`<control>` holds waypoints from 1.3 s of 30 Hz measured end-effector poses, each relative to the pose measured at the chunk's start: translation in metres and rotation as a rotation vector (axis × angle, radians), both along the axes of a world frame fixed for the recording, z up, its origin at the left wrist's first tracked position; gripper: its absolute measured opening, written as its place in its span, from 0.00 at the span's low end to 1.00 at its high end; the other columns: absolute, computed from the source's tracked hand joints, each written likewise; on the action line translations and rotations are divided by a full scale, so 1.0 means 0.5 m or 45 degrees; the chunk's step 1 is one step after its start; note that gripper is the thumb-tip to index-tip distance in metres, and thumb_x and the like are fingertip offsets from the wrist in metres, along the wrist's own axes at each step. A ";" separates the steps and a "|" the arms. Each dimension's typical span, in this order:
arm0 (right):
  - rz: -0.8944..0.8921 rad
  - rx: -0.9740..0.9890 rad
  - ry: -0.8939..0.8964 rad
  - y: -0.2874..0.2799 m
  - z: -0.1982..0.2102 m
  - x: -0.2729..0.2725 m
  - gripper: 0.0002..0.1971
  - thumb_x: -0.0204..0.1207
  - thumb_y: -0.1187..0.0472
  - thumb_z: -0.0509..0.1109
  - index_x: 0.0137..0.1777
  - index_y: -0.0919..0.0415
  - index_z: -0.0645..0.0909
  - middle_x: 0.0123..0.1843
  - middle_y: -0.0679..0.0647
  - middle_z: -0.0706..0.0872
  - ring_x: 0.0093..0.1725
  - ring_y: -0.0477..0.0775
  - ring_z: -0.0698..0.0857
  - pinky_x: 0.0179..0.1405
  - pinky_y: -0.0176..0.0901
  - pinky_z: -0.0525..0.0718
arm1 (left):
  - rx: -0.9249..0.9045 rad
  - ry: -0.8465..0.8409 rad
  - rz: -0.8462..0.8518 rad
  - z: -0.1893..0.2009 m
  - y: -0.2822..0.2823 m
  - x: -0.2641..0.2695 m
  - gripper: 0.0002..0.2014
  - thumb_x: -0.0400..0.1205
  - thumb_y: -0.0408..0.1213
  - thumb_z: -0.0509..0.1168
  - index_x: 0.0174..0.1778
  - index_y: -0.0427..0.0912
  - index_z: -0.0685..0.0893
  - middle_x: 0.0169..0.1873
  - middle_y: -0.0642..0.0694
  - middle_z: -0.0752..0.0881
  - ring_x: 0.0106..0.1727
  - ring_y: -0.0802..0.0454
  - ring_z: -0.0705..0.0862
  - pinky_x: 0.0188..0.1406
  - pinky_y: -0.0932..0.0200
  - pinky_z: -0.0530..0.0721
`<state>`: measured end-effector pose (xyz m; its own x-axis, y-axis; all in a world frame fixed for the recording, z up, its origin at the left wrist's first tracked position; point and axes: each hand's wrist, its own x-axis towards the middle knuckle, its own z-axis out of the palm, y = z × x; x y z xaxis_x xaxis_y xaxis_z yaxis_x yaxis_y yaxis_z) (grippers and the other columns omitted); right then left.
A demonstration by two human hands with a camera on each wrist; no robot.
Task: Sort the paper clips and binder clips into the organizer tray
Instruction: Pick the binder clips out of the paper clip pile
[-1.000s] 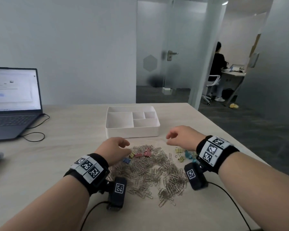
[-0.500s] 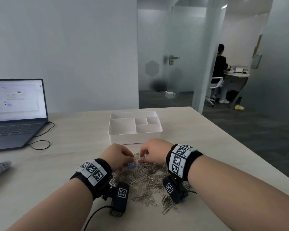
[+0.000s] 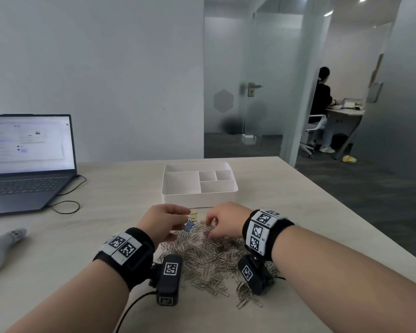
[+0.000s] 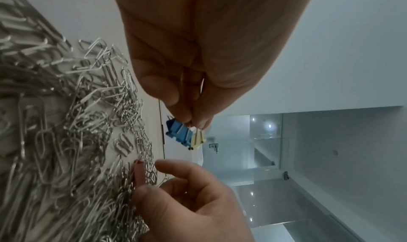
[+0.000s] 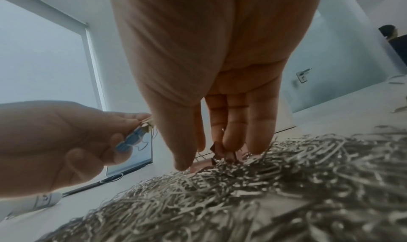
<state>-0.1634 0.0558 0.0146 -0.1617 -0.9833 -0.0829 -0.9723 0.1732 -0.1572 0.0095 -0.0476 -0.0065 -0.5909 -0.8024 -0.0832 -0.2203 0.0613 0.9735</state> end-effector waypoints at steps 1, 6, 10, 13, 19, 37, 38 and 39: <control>0.013 0.003 0.004 -0.001 -0.001 0.004 0.19 0.78 0.45 0.75 0.64 0.53 0.88 0.60 0.50 0.89 0.58 0.52 0.85 0.50 0.40 0.78 | 0.032 0.022 0.000 -0.001 0.003 0.000 0.06 0.78 0.30 0.73 0.49 0.42 0.92 0.39 0.44 0.91 0.35 0.54 0.87 0.22 0.62 0.81; 0.026 -0.025 0.002 -0.002 0.004 0.012 0.10 0.81 0.55 0.72 0.57 0.54 0.92 0.56 0.49 0.93 0.53 0.50 0.87 0.52 0.41 0.83 | 0.201 0.164 -0.006 0.000 0.013 0.003 0.06 0.80 0.25 0.71 0.51 0.35 0.88 0.38 0.41 0.91 0.34 0.54 0.89 0.27 0.58 0.88; -0.107 -0.198 -0.319 0.018 0.005 -0.012 0.08 0.80 0.58 0.72 0.51 0.53 0.94 0.43 0.47 0.92 0.36 0.42 0.85 0.36 0.36 0.82 | 0.262 0.240 -0.057 -0.003 0.019 0.011 0.05 0.80 0.23 0.70 0.47 0.36 0.84 0.38 0.40 0.92 0.35 0.52 0.91 0.27 0.57 0.88; -0.230 -0.320 -0.758 0.047 0.003 -0.033 0.06 0.82 0.60 0.72 0.50 0.57 0.91 0.38 0.54 0.92 0.33 0.48 0.88 0.38 0.47 0.93 | 0.327 0.312 -0.070 -0.005 0.022 0.005 0.06 0.82 0.23 0.68 0.47 0.39 0.84 0.39 0.41 0.90 0.35 0.53 0.89 0.25 0.58 0.86; -0.385 -0.491 -1.710 0.104 0.014 -0.041 0.05 0.86 0.69 0.65 0.51 0.66 0.82 0.36 0.59 0.84 0.27 0.50 0.86 0.34 0.49 0.90 | 0.512 0.421 -0.119 -0.004 0.054 -0.032 0.13 0.83 0.22 0.61 0.53 0.44 0.83 0.32 0.43 0.85 0.28 0.53 0.85 0.22 0.60 0.83; -0.432 -0.572 -2.093 0.178 -0.008 -0.049 0.07 0.88 0.69 0.59 0.55 0.64 0.79 0.37 0.60 0.84 0.28 0.53 0.83 0.28 0.47 0.89 | 0.087 0.225 -0.318 0.019 0.173 -0.110 0.09 0.77 0.37 0.76 0.47 0.34 0.92 0.35 0.42 0.91 0.35 0.56 0.87 0.27 0.59 0.84; -0.430 -0.576 -2.077 0.180 -0.007 -0.049 0.07 0.88 0.69 0.60 0.55 0.64 0.79 0.37 0.59 0.84 0.28 0.53 0.83 0.28 0.47 0.89 | 0.079 0.218 -0.318 0.017 0.174 -0.112 0.09 0.76 0.36 0.77 0.47 0.34 0.91 0.35 0.42 0.91 0.35 0.56 0.87 0.27 0.59 0.84; -0.430 -0.580 -2.060 0.182 -0.007 -0.049 0.07 0.88 0.69 0.60 0.54 0.63 0.80 0.36 0.59 0.85 0.27 0.53 0.83 0.28 0.47 0.89 | 0.087 0.217 -0.317 0.015 0.175 -0.113 0.09 0.76 0.35 0.77 0.47 0.34 0.91 0.35 0.42 0.91 0.34 0.56 0.87 0.28 0.59 0.84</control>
